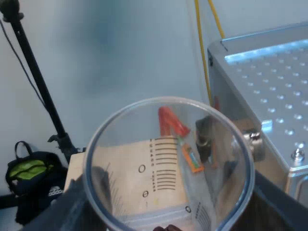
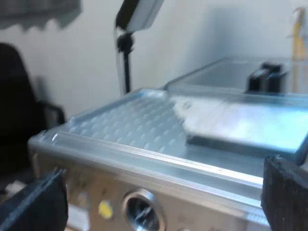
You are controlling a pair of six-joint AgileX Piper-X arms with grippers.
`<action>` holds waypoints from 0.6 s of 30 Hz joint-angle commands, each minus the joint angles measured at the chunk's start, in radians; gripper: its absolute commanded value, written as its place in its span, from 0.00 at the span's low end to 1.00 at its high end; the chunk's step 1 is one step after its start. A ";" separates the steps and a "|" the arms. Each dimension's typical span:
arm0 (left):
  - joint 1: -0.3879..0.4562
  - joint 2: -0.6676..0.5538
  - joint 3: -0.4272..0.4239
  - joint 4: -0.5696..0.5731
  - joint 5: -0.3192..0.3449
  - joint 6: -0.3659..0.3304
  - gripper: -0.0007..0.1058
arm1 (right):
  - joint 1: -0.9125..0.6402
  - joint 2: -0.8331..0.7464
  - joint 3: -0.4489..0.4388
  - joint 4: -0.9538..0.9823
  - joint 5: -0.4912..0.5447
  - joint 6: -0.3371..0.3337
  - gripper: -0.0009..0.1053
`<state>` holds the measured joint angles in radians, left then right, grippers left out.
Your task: Pour the beans into the coffee machine
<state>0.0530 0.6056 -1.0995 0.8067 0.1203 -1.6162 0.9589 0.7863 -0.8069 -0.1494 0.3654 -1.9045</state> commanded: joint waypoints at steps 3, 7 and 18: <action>-0.045 0.056 -0.073 -0.003 -0.019 0.014 0.06 | 0.001 -0.005 -0.005 -0.105 0.043 -0.083 0.78; -0.076 0.097 -0.113 -0.003 -0.019 0.021 0.06 | 0.001 -0.005 -0.005 -0.198 0.075 -0.155 0.78; -0.131 0.111 -0.128 0.035 -0.019 0.027 0.06 | -0.001 -0.005 -0.016 -0.299 0.243 -0.247 0.78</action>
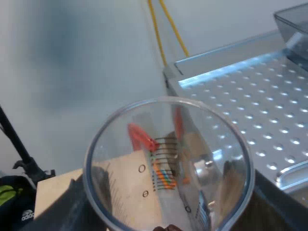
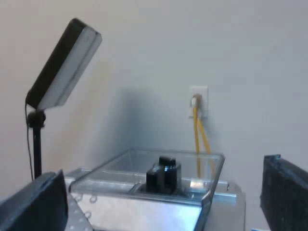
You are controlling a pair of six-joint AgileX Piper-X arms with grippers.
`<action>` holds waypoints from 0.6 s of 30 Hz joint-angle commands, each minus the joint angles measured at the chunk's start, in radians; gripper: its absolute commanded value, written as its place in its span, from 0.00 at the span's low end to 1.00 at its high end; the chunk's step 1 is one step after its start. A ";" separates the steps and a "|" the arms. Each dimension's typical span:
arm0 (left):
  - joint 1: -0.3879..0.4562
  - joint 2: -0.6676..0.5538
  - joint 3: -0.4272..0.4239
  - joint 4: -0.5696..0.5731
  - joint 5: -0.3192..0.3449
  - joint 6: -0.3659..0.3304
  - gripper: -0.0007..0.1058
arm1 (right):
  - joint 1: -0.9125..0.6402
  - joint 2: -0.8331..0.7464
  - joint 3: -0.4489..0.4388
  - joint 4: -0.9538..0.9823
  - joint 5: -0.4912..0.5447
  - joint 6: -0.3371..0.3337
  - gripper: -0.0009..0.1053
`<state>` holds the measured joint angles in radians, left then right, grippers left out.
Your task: Pour the beans into the coffee machine
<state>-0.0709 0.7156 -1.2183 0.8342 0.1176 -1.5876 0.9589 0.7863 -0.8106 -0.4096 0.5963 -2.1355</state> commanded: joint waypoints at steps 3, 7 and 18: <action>-0.008 0.001 -0.009 0.014 -0.017 -0.001 0.06 | -0.001 -0.005 -0.012 -0.033 0.001 -0.016 0.78; -0.008 0.015 -0.020 0.017 -0.017 -0.001 0.05 | -0.001 -0.005 -0.012 -0.024 -0.012 -0.016 0.78; -0.079 0.189 -0.232 0.064 -0.017 0.001 0.01 | -0.001 -0.005 -0.012 -0.024 -0.012 -0.016 0.78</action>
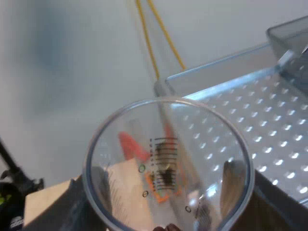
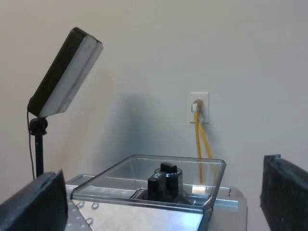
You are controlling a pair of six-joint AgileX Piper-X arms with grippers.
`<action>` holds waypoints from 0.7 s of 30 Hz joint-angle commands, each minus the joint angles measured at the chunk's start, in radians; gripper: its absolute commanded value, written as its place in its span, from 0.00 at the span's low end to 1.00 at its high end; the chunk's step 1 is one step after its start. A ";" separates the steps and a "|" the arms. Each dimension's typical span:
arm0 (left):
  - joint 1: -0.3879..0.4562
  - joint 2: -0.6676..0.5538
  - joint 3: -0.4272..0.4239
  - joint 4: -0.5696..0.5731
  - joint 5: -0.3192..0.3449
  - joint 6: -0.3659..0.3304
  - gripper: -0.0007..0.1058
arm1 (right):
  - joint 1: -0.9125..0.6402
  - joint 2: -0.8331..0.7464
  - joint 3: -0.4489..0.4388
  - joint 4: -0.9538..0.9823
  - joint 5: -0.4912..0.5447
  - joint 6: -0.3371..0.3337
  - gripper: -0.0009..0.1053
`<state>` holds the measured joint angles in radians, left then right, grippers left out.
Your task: Pour the beans into the coffee machine
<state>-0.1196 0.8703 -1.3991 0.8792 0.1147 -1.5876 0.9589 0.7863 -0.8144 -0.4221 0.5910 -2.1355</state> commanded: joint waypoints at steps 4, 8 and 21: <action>-0.090 0.134 -0.157 0.065 -0.051 0.030 0.01 | -0.001 -0.005 -0.009 -0.011 -0.007 -0.016 0.78; -0.138 0.195 -0.224 0.073 -0.115 0.060 0.01 | -0.001 -0.005 -0.009 -0.011 -0.007 -0.016 0.78; -0.244 0.477 -0.544 0.095 -0.150 0.103 0.01 | -0.001 -0.005 -0.009 -0.007 -0.005 -0.016 0.78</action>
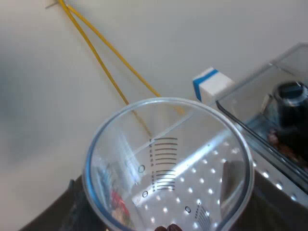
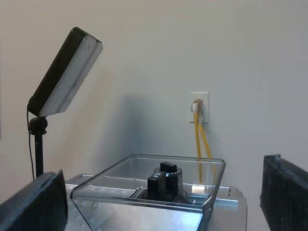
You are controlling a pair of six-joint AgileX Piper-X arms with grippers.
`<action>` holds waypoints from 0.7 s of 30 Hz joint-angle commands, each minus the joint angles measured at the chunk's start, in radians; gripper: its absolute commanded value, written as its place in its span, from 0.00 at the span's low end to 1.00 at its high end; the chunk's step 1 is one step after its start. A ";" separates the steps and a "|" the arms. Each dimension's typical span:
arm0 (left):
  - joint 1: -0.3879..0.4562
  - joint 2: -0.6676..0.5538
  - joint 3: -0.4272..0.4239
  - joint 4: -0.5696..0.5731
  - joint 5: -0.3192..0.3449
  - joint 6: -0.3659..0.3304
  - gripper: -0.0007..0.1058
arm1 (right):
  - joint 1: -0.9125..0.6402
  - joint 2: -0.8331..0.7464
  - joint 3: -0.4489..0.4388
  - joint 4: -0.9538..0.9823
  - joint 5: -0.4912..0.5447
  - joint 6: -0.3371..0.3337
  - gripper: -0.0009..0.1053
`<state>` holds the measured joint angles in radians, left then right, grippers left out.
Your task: Pour the beans into the coffee machine
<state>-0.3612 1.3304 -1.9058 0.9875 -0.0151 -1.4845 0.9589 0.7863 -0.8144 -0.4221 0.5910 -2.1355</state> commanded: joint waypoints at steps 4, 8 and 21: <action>-0.002 0.064 -0.094 -0.013 -0.020 0.000 0.01 | -0.001 -0.005 -0.009 -0.007 -0.005 -0.016 0.78; -0.009 0.103 -0.131 -0.017 -0.020 0.001 0.01 | -0.001 -0.005 -0.009 -0.007 -0.005 -0.016 0.78; -0.071 0.211 -0.183 -0.101 -0.020 0.035 0.01 | -0.001 -0.005 -0.009 -0.007 -0.005 -0.016 0.78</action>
<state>-0.4262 1.5425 -2.0757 0.9099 -0.0167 -1.4549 0.9589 0.7863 -0.8144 -0.4198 0.5910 -2.1355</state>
